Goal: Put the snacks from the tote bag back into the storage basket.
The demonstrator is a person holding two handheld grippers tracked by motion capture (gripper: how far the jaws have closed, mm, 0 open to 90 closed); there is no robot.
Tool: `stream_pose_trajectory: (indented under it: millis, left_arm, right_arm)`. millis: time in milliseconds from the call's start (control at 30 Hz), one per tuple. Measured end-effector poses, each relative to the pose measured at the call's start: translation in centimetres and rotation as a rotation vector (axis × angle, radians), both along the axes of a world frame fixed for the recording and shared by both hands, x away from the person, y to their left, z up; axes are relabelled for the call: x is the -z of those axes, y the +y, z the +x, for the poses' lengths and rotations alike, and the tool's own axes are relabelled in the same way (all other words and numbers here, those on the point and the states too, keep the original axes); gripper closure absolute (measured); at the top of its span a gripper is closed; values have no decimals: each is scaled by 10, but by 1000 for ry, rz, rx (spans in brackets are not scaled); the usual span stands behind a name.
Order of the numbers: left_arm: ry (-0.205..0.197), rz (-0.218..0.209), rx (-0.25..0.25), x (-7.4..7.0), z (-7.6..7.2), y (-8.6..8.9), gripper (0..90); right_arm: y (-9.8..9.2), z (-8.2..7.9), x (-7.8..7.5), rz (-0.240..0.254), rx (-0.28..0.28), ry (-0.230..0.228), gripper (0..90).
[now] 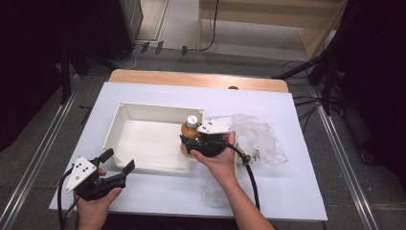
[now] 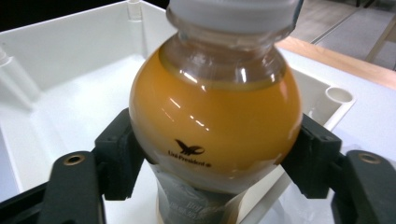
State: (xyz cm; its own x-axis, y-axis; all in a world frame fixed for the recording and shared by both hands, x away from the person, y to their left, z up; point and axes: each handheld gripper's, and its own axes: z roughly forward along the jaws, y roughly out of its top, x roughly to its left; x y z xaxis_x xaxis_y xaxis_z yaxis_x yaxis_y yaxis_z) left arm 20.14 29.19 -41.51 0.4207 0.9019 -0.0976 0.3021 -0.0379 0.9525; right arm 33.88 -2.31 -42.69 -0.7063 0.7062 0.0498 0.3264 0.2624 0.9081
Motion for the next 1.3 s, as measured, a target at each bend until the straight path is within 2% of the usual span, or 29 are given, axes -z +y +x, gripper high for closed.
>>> stream_pose_trajectory:
  millis: [133, 333, 500, 567, 633, 733, 967, 1300]
  left_arm:
    - [-2, -2, 3, -1, 1, 0, 176]
    - [-5, -5, 9, -1, 3, -2, 176]
    - [-5, -7, 16, -1, 5, -4, 176]
    - [-3, -6, 19, -1, 6, -5, 176]
    - [-3, -4, 22, -1, 6, -6, 176]
    - [1, -2, 27, 0, 7, -7, 176]
    - [-1, -1, 35, 0, 9, -11, 176]
    - [0, -2, 48, -1, 13, -14, 177]
  right_arm:
    - [0, -5, -2, -13, -7, -22, 301]
    - [-3, -10, -7, 12, -15, -36, 295]
    - [-6, -14, -13, 51, -26, -50, 292]
    - [-10, -15, -17, 99, -49, -53, 297]
    - [-15, -17, -22, 126, -33, -65, 308]
    - [-22, -17, -25, 140, -21, -72, 300]
    - [-36, -17, -26, 157, 8, -74, 301]
    - [-49, -17, -23, 155, 42, -71, 302]
